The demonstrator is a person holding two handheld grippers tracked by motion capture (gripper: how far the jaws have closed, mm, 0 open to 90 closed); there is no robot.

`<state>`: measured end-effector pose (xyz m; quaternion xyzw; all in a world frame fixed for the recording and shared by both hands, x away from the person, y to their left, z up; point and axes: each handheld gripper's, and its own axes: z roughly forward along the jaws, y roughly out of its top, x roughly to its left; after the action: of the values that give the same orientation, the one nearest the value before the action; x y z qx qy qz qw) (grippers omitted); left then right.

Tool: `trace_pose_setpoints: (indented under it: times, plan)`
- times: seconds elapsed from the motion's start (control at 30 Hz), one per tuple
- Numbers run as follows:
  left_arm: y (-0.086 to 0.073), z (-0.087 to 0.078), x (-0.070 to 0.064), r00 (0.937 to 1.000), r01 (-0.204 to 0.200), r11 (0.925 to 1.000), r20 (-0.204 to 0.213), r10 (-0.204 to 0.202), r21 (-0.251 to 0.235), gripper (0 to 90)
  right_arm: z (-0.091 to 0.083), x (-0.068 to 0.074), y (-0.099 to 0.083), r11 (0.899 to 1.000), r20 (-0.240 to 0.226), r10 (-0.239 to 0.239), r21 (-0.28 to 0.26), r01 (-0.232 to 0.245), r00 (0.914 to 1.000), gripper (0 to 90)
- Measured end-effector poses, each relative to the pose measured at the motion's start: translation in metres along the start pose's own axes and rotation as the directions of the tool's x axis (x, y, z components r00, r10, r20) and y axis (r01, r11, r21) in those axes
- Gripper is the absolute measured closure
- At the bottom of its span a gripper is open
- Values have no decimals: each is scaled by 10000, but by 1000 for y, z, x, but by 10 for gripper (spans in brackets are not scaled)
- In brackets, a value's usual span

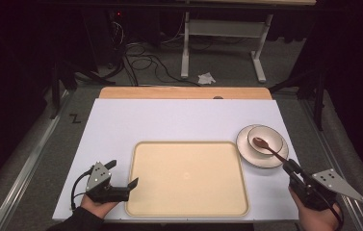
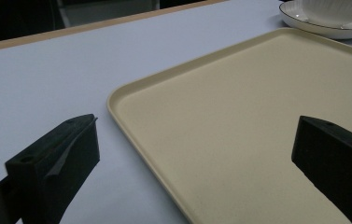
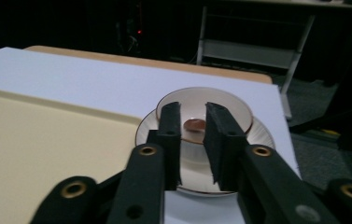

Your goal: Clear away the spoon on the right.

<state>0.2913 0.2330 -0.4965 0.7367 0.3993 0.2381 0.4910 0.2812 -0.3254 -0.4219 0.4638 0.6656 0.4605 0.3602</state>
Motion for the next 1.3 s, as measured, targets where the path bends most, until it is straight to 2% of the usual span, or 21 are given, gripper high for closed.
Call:
trace_pose_setpoints:
  times: [0.03, 0.17, 0.3, 0.43, 0.63, 0.9, 1.3]
  plan:
    - [0, 0, 0, 10000, -5, 10000, 1, 5, 3, 15, -3, -1, 2, 10000, 103, -17, -73, 18, 9999, 689]
    - [0, 1, -1, 10000, -26, 10000, 2, 26, 23, 15, -3, -7, 3, 10000, 406, 58, -49, -56, 9992, 569]
    - [0, 1, -1, 10000, -17, 10000, -3, 17, 42, 15, 5, -15, 1, 9991, 160, 348, 221, -351, 9993, 442]
    - [0, 2, 0, 10000, -7, 10000, -23, 7, 76, 15, 20, -22, -1, 9960, -67, 534, 726, -528, 9986, 393]
    - [-1, 1, 0, 10000, 8, 10000, -60, -7, 82, 15, 36, -22, -7, 9901, -202, 322, 1375, -291, 9993, 466]
    - [-1, 2, 0, 10000, 34, 9999, -60, -33, 119, 15, 41, -28, -13, 9828, -153, 398, 1810, -363, 9991, 617]
    - [-2, 3, 0, 10000, 69, 9998, -71, -68, 170, 15, 49, -30, -14, 9739, -193, 429, 2240, -375, 9989, 711]
